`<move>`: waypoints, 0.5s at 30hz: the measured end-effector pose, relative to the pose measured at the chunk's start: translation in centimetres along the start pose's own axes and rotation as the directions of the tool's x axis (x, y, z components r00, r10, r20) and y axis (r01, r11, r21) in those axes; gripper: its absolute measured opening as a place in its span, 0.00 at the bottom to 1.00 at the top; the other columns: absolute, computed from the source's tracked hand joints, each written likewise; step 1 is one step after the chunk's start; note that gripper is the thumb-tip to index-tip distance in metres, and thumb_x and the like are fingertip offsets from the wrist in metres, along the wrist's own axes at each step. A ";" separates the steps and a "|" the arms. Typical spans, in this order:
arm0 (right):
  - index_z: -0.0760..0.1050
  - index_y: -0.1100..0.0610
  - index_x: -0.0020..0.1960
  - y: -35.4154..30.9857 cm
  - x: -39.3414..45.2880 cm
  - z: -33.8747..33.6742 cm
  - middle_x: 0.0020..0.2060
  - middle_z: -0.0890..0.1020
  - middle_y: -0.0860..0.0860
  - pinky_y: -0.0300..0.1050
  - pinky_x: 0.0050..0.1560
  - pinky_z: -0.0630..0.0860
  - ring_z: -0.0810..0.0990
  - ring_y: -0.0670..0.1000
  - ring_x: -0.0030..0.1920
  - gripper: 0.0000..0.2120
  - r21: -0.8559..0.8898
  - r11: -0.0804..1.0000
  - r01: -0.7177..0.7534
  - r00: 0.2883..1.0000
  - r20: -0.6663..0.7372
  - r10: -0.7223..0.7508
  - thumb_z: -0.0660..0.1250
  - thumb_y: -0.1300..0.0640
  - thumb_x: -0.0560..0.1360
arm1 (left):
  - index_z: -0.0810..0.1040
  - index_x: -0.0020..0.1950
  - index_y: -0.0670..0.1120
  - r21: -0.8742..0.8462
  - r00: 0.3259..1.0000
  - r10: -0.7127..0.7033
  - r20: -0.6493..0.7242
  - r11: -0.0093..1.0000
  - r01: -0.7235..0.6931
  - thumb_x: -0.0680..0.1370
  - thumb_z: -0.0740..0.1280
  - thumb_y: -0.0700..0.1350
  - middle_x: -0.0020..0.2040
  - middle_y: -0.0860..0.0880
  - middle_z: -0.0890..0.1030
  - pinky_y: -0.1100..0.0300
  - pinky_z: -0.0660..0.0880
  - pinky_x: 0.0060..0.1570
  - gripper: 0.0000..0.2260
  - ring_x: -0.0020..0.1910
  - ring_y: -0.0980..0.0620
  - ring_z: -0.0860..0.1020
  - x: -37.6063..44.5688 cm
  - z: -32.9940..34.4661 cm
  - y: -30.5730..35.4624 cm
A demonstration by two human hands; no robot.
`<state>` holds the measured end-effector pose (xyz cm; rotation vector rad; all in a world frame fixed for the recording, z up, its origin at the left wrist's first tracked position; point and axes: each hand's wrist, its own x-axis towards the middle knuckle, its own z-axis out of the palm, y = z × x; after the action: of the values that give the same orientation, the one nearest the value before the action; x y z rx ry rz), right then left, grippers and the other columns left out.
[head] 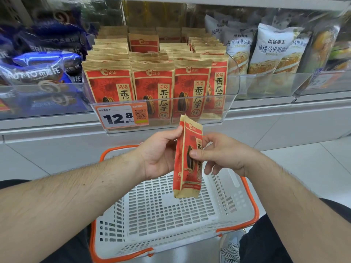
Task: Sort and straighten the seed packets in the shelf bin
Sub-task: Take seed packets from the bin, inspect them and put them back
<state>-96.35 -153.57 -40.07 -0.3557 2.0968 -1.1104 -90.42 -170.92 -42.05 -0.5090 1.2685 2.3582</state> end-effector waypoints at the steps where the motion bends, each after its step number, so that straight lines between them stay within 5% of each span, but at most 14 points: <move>1: 0.71 0.58 0.54 0.1 0.2 -0.1 0.43 0.85 0.57 0.45 0.32 0.77 0.82 0.53 0.33 0.28 0.008 1.000 -0.010 0.999 -0.052 0.010 0.78 0.44 0.63 | 0.80 0.63 0.38 0.033 0.999 0.024 -0.025 0.999 -0.024 0.78 0.64 0.55 0.66 0.36 0.78 0.40 0.74 0.64 0.24 0.60 0.39 0.77 0.0 0.0 0.2; 6: 0.74 0.52 0.54 0.5 0.7 -0.1 0.37 0.86 0.53 0.46 0.34 0.79 0.82 0.51 0.32 0.17 -0.012 1.000 0.018 0.993 -0.120 -0.019 0.77 0.50 0.71 | 0.82 0.61 0.44 0.254 0.982 0.168 -0.087 0.957 -0.141 0.83 0.61 0.51 0.58 0.40 0.84 0.40 0.78 0.58 0.15 0.55 0.42 0.80 -0.2 0.2 0.5; 11: 0.79 0.52 0.54 0.4 0.7 0.0 0.42 0.86 0.53 0.46 0.36 0.79 0.82 0.51 0.33 0.09 -0.001 0.999 0.042 0.990 -0.133 -0.042 0.71 0.49 0.76 | 0.82 0.61 0.46 0.262 0.971 0.200 -0.129 0.951 -0.161 0.84 0.59 0.50 0.53 0.44 0.86 0.51 0.80 0.45 0.14 0.49 0.47 0.83 -0.7 0.3 0.9; 15: 0.80 0.55 0.53 -0.1 0.5 0.0 0.42 0.86 0.52 0.45 0.33 0.75 0.79 0.49 0.31 0.07 0.084 0.990 0.116 0.974 -0.207 -0.097 0.67 0.53 0.79 | 0.82 0.60 0.46 0.276 0.964 0.239 -0.115 0.940 -0.200 0.85 0.59 0.49 0.52 0.45 0.86 0.52 0.79 0.43 0.14 0.46 0.50 0.84 -1.0 0.5 1.5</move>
<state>-96.72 -153.90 -40.26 -0.3238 2.2122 -1.3554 -90.45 -171.43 -40.23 -0.4834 1.7590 2.3095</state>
